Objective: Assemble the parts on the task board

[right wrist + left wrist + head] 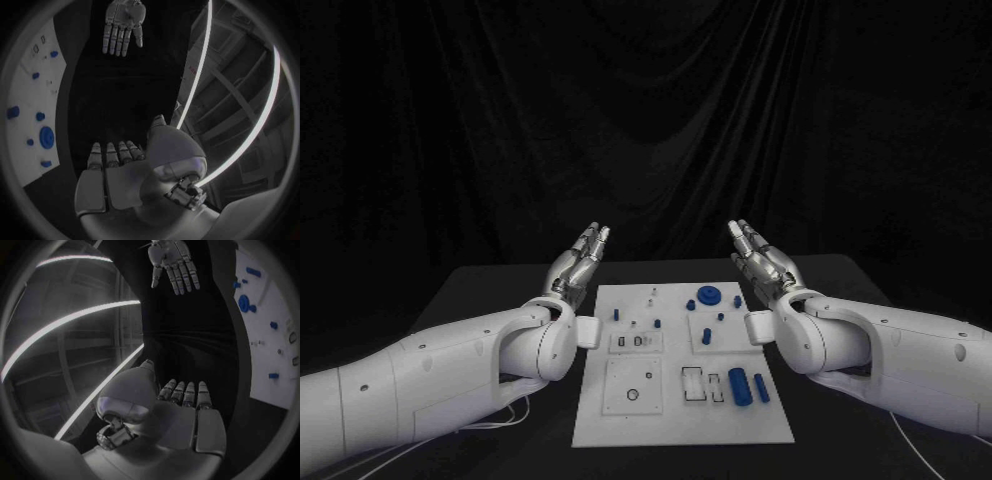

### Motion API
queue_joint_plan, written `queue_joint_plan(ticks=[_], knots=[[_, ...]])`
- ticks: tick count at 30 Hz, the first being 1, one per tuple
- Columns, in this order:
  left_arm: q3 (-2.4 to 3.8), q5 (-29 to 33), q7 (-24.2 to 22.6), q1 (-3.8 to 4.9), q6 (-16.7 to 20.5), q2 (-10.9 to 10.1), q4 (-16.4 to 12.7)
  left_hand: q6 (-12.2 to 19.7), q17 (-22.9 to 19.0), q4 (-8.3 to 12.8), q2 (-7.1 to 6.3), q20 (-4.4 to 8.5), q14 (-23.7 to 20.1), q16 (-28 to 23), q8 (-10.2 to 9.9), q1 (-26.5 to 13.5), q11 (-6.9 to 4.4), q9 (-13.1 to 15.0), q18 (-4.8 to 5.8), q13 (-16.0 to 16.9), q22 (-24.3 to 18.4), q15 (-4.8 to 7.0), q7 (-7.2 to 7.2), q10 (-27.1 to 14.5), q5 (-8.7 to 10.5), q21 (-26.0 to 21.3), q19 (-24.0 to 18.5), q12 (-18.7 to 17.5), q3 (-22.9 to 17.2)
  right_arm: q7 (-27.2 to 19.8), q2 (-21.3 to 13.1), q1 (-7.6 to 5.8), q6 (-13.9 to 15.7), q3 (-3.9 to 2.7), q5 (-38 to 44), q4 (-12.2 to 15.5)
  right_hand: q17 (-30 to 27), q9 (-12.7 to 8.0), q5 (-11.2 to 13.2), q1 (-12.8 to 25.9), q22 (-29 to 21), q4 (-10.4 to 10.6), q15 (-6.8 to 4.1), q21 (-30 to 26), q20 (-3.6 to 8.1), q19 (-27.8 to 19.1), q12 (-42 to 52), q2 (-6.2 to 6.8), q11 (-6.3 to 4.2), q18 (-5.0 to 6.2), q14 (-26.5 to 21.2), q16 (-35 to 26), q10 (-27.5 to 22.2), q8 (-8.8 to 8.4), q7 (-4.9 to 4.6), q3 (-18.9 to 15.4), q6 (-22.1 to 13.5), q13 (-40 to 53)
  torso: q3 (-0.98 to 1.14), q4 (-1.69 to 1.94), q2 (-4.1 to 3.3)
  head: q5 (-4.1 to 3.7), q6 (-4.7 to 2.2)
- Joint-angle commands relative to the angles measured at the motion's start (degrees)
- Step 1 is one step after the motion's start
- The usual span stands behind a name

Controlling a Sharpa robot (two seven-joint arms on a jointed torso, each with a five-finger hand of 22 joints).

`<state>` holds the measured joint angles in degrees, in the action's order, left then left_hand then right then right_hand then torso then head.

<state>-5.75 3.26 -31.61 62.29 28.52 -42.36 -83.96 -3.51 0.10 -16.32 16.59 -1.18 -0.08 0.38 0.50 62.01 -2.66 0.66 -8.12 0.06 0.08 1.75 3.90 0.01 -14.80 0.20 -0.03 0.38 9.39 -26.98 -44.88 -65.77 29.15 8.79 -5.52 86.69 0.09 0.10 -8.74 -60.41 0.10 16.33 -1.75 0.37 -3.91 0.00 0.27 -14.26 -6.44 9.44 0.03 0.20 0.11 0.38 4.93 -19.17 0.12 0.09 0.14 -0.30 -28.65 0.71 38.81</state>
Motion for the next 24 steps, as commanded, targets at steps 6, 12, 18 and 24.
queue_joint_plan(ticks=[6,12,18,24], knots=[[-2.99,6.27,-7.53,1.77,-23.53,1.69,3.68,-0.62,-0.1,-0.53,0.2,-3.81,0.08,-0.38,0.33,2.36,2.84,0.15,-1.29,-0.06,-0.08,-1.24,0.92,-0.01,-0.05,-0.2,0.03,-0.38,0.81,4.99,-0.23,-2.96,-20.98,3.73,-7.52,-1.77,-0.09,0.38,-0.42,-2.38,-0.1,0.31,-0.53,-0.37,-4.28,0.0,-0.27,0.03,1.75,0.69,-0.03,-0.2,-0.11,0.54,-0.65,-0.59,1.19,-0.09,0.01,-0.01,0.08,0.0,0.01],[-5.1,8.58,-9.98,2.76,-32.98,2.69,6.0,-3.58,-0.1,-0.54,0.23,-7.18,0.08,-0.38,1.24,3.1,6.03,0.7,-1.82,0.78,-0.08,-4.21,-0.66,1.12,-0.52,-0.2,0.03,1.86,0.39,5.87,-0.28,-3.96,-25.29,5.21,-9.03,-2.36,-0.09,0.66,-0.58,-3.18,-0.1,0.27,2.14,-0.37,-6.32,0.0,-0.27,0.32,3.25,0.77,-0.03,-0.2,-0.11,1.29,-1.65,-0.2,2.16,-0.09,0.01,-0.01,0.08,0.0,0.01],[-6.17,9.75,-11.23,3.26,-37.79,3.2,7.18,-5.7,-0.1,-0.42,0.23,-7.62,0.08,-0.38,2.07,4.68,7.03,1.04,-1.63,1.24,-0.08,-4.94,-1.7,1.85,-2.15,-0.2,0.03,4.17,-0.28,5.95,-0.28,-4.05,-25.7,5.35,-9.18,-2.42,-0.09,1.07,-6.61,-9.23,1.07,-0.52,7.3,1.44,-10.7,2.42,0.3,1.15,5.16,0.99,-0.03,-0.2,0.01,2.7,-3.93,1.84,4.23,0.14,0.01,-0.01,0.08,0.0,0.01],[-6.33,-2.61,-12.51,3.22,-40.98,-0.77,8.62,-10.5,1.92,-0.18,0.11,-9.57,3.07,2.34,4.39,8.4,10.04,1.75,-0.73,3.09,0.07,-7.76,-4.01,6.27,-7.07,-0.01,0.26,12.34,-3.2,5.47,-4.32,-4.29,-31.31,5.36,-0.96,-2.18,0.44,1.36,-9.8,-13.1,1.84,-0.73,8.76,3.47,-12.2,6.82,4.86,1.79,8.38,1.02,1.28,0.69,1.28,3.56,-4.39,2.53,6.0,1.13,0.09,1.23,-2.44,-0.99,-1.07]])
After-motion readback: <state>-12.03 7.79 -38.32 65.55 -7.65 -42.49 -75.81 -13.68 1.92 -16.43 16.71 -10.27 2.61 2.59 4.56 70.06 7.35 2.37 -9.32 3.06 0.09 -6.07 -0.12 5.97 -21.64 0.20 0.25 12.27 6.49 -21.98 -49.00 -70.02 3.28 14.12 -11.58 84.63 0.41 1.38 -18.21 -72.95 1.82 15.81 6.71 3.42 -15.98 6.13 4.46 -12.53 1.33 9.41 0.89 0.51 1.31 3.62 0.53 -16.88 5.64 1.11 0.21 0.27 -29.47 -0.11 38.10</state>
